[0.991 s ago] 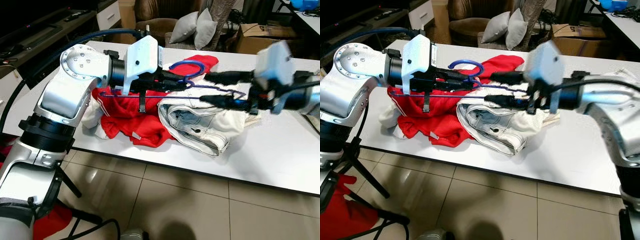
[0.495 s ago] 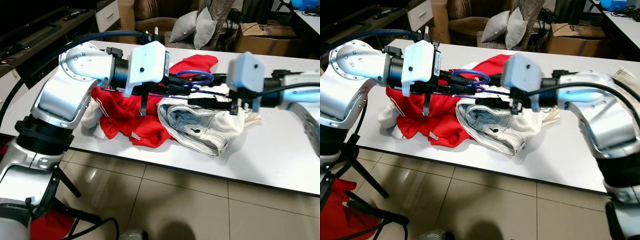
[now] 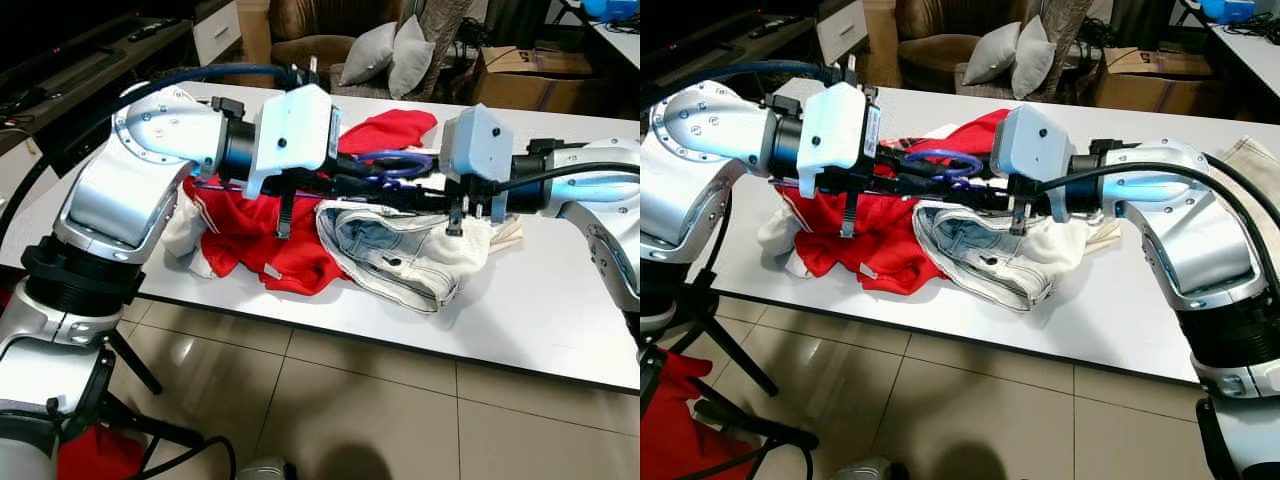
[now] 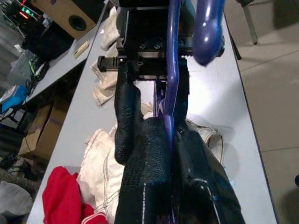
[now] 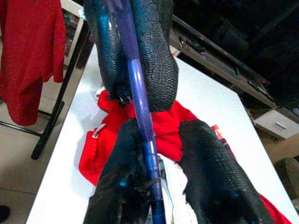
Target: Hang hanger
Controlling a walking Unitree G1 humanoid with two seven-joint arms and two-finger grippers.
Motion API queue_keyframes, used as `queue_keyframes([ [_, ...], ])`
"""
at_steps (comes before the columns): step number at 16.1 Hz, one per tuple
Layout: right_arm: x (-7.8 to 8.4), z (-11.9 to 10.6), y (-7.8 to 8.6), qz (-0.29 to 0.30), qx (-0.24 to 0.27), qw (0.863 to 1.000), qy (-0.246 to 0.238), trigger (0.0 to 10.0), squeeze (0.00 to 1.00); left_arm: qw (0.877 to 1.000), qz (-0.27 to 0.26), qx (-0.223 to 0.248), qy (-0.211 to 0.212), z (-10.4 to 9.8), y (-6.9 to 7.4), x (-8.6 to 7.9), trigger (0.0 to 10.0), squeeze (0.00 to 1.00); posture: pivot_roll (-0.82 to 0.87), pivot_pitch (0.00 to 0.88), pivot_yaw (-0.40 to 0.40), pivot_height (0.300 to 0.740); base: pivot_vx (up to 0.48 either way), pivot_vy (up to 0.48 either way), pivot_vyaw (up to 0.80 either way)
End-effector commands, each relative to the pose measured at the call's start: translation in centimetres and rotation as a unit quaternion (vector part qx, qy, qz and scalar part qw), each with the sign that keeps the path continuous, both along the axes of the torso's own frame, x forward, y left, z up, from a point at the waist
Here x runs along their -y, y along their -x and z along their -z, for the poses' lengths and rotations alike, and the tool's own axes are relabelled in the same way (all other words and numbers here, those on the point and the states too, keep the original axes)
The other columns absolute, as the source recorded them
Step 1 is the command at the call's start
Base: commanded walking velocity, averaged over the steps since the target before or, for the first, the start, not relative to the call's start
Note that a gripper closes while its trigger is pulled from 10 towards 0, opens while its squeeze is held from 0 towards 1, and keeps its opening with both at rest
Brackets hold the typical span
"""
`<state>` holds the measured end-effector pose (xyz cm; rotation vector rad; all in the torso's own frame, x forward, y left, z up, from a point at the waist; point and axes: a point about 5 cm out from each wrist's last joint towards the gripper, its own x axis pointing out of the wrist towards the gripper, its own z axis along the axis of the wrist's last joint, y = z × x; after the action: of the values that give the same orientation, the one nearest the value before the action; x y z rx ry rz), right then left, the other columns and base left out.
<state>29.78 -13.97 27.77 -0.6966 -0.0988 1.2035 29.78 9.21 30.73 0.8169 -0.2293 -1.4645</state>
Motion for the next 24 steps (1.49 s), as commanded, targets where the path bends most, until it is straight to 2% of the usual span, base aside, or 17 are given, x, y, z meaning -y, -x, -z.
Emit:
queue_keyframes([
  [1,-0.1,-0.6,0.0,-0.002,0.008,1.000,-0.003,0.0,0.00,0.999,0.042,0.002,0.001,-0.3,1.0,0.9,0.0,0.00,0.08,0.000,0.045,0.740,0.000,0.000,0.00],
  [11,-0.2,-0.5,0.0,-0.011,-0.009,1.000,-0.023,0.0,0.00,0.999,0.039,-0.003,0.001,0.0,0.9,0.9,0.0,0.00,0.08,0.000,0.040,0.740,0.000,0.000,0.00],
  [12,-0.2,-0.5,0.0,-0.014,-0.012,0.999,-0.027,0.0,0.00,0.999,0.033,-0.006,0.002,0.1,0.7,0.7,4.7,0.00,0.08,0.000,0.040,0.740,0.000,0.000,0.00],
  [13,-0.2,-0.5,0.1,-0.015,-0.012,0.999,-0.028,0.0,0.00,1.000,0.030,-0.007,0.002,0.2,0.6,0.6,6.9,0.00,0.08,0.000,0.040,0.740,0.000,0.000,0.00],
  [14,-0.1,-0.5,0.1,-0.015,-0.012,0.999,-0.030,0.0,0.00,1.000,0.026,-0.006,0.007,0.2,0.4,0.5,10.0,0.00,0.08,0.000,0.039,0.740,0.000,0.000,0.00],
  [15,-0.1,-0.5,0.1,-0.015,-0.012,0.999,-0.030,0.0,0.00,1.000,0.024,-0.006,0.010,0.1,0.4,0.4,10.0,0.00,0.08,0.000,0.039,0.740,0.000,0.000,0.00],
  [16,0.0,-0.5,0.2,-0.016,-0.015,0.999,-0.031,0.0,0.00,0.999,0.027,-0.028,0.018,0.1,0.3,0.3,10.0,0.00,0.08,0.000,0.041,0.740,0.000,0.000,0.00],
  [17,0.0,-0.4,0.3,-0.017,-0.018,0.999,-0.032,0.0,0.00,0.998,0.034,-0.045,0.023,0.0,0.3,0.2,10.0,1.00,0.08,0.000,0.042,0.740,0.000,0.000,0.00],
  [21,0.2,-0.3,0.4,-0.014,-0.026,0.999,-0.038,0.0,0.00,0.994,0.059,-0.080,0.041,-0.5,0.7,-0.3,10.0,1.00,0.08,0.000,0.042,0.740,0.000,0.000,0.00],
  [24,0.5,0.5,1.0,-0.004,-0.044,0.998,-0.046,0.0,0.00,0.989,0.055,-0.106,0.090,-1.7,0.4,-1.7,10.0,1.00,0.09,0.000,0.045,0.740,0.000,0.000,0.00],
])
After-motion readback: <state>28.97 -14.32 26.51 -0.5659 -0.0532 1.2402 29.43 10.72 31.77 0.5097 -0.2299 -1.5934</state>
